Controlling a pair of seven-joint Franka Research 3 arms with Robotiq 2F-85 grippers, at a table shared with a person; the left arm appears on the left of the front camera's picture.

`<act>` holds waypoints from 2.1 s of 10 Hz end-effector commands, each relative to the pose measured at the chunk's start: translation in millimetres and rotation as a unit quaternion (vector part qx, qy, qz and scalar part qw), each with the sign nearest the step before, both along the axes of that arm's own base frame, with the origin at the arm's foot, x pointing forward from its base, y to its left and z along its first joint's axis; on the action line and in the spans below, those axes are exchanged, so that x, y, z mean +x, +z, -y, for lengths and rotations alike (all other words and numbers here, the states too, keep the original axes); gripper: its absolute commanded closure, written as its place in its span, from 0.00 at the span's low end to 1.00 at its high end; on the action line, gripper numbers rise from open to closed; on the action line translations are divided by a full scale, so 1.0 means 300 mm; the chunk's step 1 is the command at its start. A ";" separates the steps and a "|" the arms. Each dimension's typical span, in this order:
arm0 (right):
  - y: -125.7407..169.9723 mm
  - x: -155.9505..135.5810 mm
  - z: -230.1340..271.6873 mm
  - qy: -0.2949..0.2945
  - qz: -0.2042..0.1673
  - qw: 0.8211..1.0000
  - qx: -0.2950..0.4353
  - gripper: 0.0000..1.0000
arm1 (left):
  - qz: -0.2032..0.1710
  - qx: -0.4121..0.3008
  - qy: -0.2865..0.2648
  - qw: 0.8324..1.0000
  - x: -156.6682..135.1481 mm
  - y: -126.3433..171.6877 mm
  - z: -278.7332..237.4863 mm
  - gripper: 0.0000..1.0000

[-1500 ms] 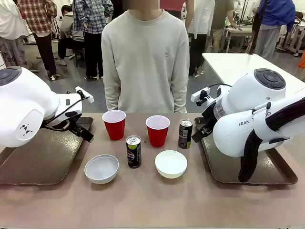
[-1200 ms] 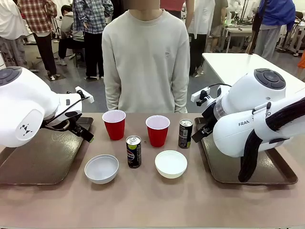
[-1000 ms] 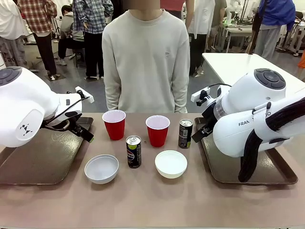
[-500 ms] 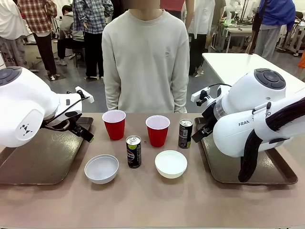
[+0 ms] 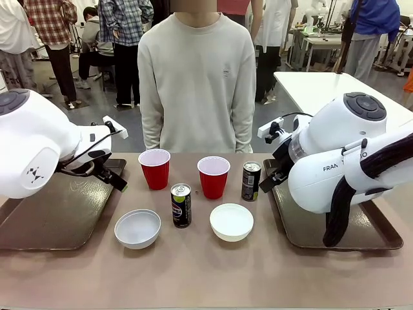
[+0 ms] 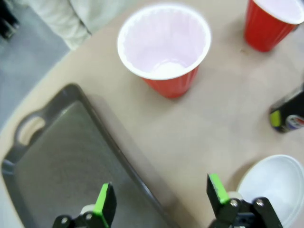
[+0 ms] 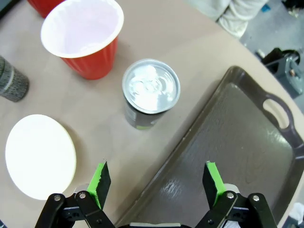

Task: Prepare tableware on both trays.
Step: Pick up a Picnic Bowl from the table and place it on a Handle tray.

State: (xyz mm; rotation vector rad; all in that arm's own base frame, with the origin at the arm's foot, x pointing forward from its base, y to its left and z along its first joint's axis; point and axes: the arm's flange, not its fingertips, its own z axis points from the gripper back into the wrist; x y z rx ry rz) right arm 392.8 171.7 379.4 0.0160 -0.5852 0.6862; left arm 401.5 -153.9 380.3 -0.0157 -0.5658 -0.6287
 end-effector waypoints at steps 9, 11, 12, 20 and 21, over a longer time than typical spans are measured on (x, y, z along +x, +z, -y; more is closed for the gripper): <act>0.237 -0.347 -0.020 0.014 -0.205 0.978 -0.024 0.00 | -0.133 0.070 -0.013 0.989 -0.290 0.304 -0.080 0.00; 0.251 -0.274 0.105 0.105 -0.255 0.946 0.171 0.00 | -0.154 -0.147 -0.003 0.977 -0.229 0.294 -0.226 0.00; 0.247 -0.279 0.250 0.088 -0.266 0.922 0.268 0.00 | -0.138 -0.253 0.012 0.957 -0.255 0.289 -0.333 0.00; 0.078 -0.371 0.699 -0.037 -0.328 0.841 0.429 0.00 | -0.282 -0.417 0.018 0.864 -0.312 0.150 -0.666 0.00; 0.103 -0.387 0.717 -0.036 -0.319 0.846 0.427 0.00 | -0.287 -0.412 0.019 0.865 -0.310 0.159 -0.654 0.00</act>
